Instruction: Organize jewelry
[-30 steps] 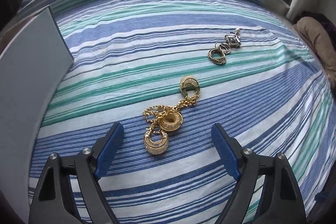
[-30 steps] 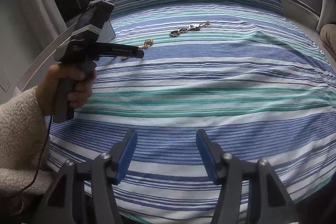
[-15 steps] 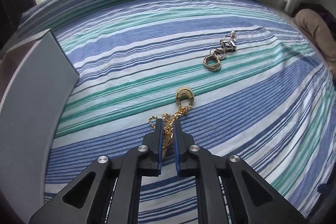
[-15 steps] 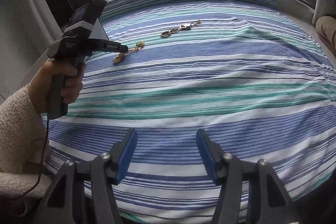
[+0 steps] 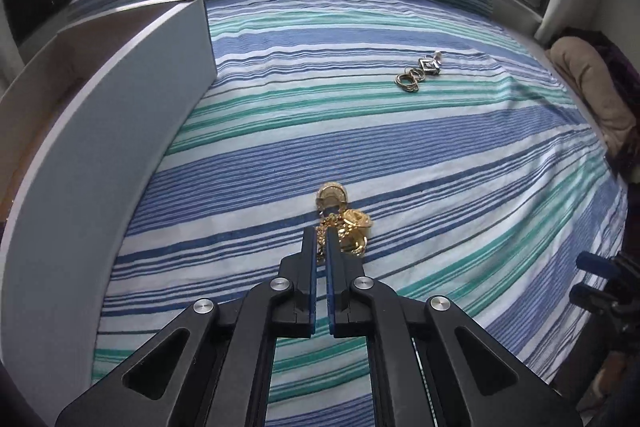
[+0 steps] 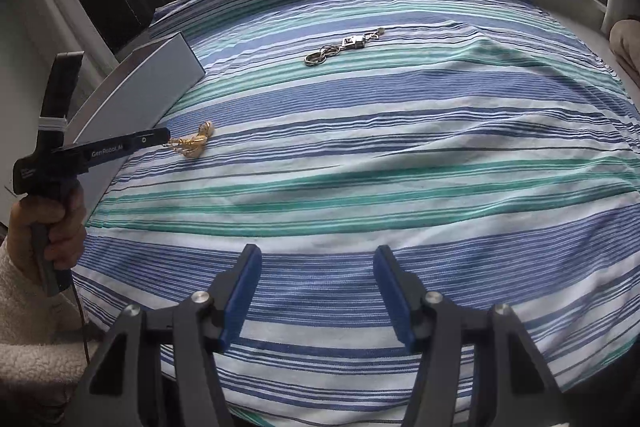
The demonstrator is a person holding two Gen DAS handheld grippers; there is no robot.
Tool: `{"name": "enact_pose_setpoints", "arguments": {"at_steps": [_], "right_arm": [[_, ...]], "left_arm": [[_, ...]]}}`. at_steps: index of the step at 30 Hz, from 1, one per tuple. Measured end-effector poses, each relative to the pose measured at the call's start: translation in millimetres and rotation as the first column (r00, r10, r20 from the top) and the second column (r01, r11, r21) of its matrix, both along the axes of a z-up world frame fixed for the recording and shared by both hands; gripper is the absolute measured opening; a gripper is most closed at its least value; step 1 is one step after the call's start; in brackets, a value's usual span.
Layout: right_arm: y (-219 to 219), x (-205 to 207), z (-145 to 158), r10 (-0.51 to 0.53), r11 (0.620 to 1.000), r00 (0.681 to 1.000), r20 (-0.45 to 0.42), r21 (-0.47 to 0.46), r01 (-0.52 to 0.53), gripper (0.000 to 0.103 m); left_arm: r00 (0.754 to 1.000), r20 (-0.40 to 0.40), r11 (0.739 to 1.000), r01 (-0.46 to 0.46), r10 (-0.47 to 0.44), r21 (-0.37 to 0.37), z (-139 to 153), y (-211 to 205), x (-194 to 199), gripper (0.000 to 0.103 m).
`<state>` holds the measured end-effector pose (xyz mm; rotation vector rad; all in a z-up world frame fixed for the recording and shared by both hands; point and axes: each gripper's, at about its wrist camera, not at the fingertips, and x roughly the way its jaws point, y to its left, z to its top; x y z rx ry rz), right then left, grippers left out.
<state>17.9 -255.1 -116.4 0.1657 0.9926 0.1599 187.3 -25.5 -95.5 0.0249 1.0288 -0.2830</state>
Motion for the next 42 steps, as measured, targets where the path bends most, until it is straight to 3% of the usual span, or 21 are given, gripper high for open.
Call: {"name": "enact_pose_setpoints", "arguments": {"at_steps": [5, 9, 14, 17, 19, 23, 25, 28, 30, 32, 33, 34, 35, 42], "right_arm": [[-8, 20, 11, 0.028, 1.0, 0.999, -0.026, 0.011, -0.027, 0.059], [-24, 52, 23, 0.052, 0.996, 0.996, -0.071, 0.078, -0.047, 0.059], [-47, 130, 42, -0.032, 0.999, 0.998, -0.059, 0.028, 0.033, 0.059], [-62, 191, 26, -0.069, 0.991, 0.99, -0.126, 0.107, 0.082, 0.059], [-58, 228, 13, -0.073, 0.986, 0.984, -0.164, 0.135, 0.096, 0.059], [-34, 283, -14, -0.098, 0.955, 0.962, -0.255, 0.248, 0.163, 0.059], [-17, 301, -25, -0.107, 0.932, 0.949, -0.296, 0.304, 0.2, 0.059], [4, 314, -31, -0.2, 0.943, 0.942, -0.27, 0.207, 0.26, 0.06], [20, 321, -29, -0.21, 0.963, 0.951, -0.229, 0.122, 0.242, 0.059], [40, 320, -28, -0.19, 0.982, 0.962, -0.195, -0.014, 0.191, 0.049], [48, 318, -29, -0.172, 0.983, 0.968, -0.182, -0.099, 0.156, 0.023], [52, 315, -29, -0.15, 0.981, 0.975, -0.166, -0.15, 0.125, 0.013], [52, 311, -30, -0.125, 0.984, 0.978, -0.167, -0.144, 0.101, 0.006], [12, 243, -5, -0.021, 0.998, 0.986, -0.164, 0.057, 0.031, 0.003]], "left_arm": [[1.0, -0.009, 1.0, -0.023, 0.023, -0.004, 1, 25, -30, 0.002], [0.998, -0.017, 0.998, -0.066, 0.066, -0.012, 1, 46, -43, 0.002], [0.994, -0.036, 0.994, -0.102, 0.101, -0.031, -6, 59, -52, 0.002], [0.992, -0.046, 0.993, -0.116, 0.115, -0.027, -12, 60, -55, 0.004], [0.99, -0.065, 0.991, -0.13, 0.128, -0.037, -16, 61, -57, 0.013], [0.983, -0.082, 0.984, -0.17, 0.166, -0.048, -17, 67, -65, 0.05], [0.982, -0.075, 0.983, -0.178, 0.174, -0.045, -13, 70, -70, 0.054], [0.979, -0.069, 0.979, -0.196, 0.193, -0.047, -8, 78, -76, 0.055], [0.975, -0.068, 0.976, -0.213, 0.21, -0.053, -7, 85, -80, 0.056], [0.973, -0.073, 0.973, -0.224, 0.219, -0.056, -7, 91, -82, 0.056], [0.972, -0.076, 0.973, -0.225, 0.221, -0.057, -8, 94, -83, 0.056], [0.973, -0.076, 0.973, -0.224, 0.219, -0.056, -8, 96, -84, 0.056], [0.973, -0.074, 0.974, -0.221, 0.217, -0.052, -8, 98, -84, 0.056], [0.99, -0.053, 0.991, -0.131, 0.128, -0.041, -10, 100, -81, 0.061]]}}
